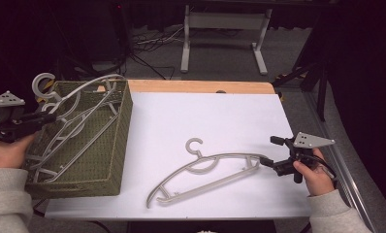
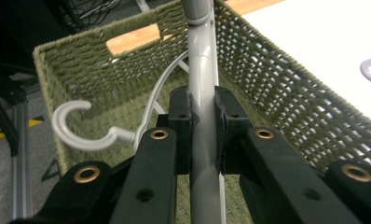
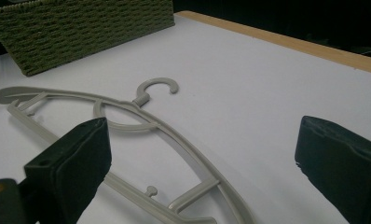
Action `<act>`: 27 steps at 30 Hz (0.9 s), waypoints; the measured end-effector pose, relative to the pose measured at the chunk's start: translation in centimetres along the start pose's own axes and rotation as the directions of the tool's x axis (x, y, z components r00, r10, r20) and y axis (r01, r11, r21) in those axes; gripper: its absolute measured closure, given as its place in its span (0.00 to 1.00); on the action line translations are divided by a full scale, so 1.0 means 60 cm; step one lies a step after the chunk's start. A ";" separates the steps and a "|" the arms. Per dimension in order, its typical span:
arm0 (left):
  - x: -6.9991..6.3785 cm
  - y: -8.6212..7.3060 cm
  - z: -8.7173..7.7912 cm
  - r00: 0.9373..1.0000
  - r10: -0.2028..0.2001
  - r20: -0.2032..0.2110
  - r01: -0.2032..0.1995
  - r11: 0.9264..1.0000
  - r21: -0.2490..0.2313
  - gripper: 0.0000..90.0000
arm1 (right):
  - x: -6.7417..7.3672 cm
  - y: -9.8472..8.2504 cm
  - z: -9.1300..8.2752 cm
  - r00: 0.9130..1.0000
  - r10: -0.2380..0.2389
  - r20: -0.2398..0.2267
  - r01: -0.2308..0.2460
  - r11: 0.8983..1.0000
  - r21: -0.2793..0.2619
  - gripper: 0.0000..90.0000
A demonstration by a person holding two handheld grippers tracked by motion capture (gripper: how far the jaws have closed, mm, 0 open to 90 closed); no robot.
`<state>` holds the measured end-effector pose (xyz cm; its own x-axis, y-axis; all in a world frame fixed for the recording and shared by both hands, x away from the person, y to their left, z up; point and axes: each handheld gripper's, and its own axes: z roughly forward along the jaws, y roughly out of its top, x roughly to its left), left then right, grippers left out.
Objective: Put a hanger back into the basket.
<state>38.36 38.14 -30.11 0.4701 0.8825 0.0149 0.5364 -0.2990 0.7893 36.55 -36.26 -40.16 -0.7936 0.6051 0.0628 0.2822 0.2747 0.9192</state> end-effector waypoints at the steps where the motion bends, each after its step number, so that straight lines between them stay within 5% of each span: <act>1: 0.002 -0.002 0.002 1.000 0.007 -0.002 -0.007 1.000 0.004 0.89 | 0.000 0.000 0.000 1.000 -0.001 0.000 0.001 1.000 0.002 0.04; 11: 0.005 -0.019 0.027 1.000 0.024 0.013 -0.024 0.999 0.038 0.89 | 0.002 0.000 0.005 1.000 -0.003 -0.009 0.003 1.000 0.009 0.05; 21: 0.012 -0.040 0.057 0.999 -0.009 0.035 0.007 0.997 0.078 0.89 | 0.002 -0.001 0.004 1.000 -0.001 -0.013 0.001 1.000 0.012 0.05; 27: 0.016 -0.046 0.073 0.997 -0.073 0.029 0.068 0.987 0.149 0.82 | 0.003 0.000 0.004 1.000 -0.001 -0.016 0.001 1.000 0.013 0.05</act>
<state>40.40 38.22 -34.95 0.4499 0.8910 -0.0605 0.6652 -0.2891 0.6884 36.54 -36.00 -40.24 -0.8025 0.5927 0.0686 0.2883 0.2846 0.9143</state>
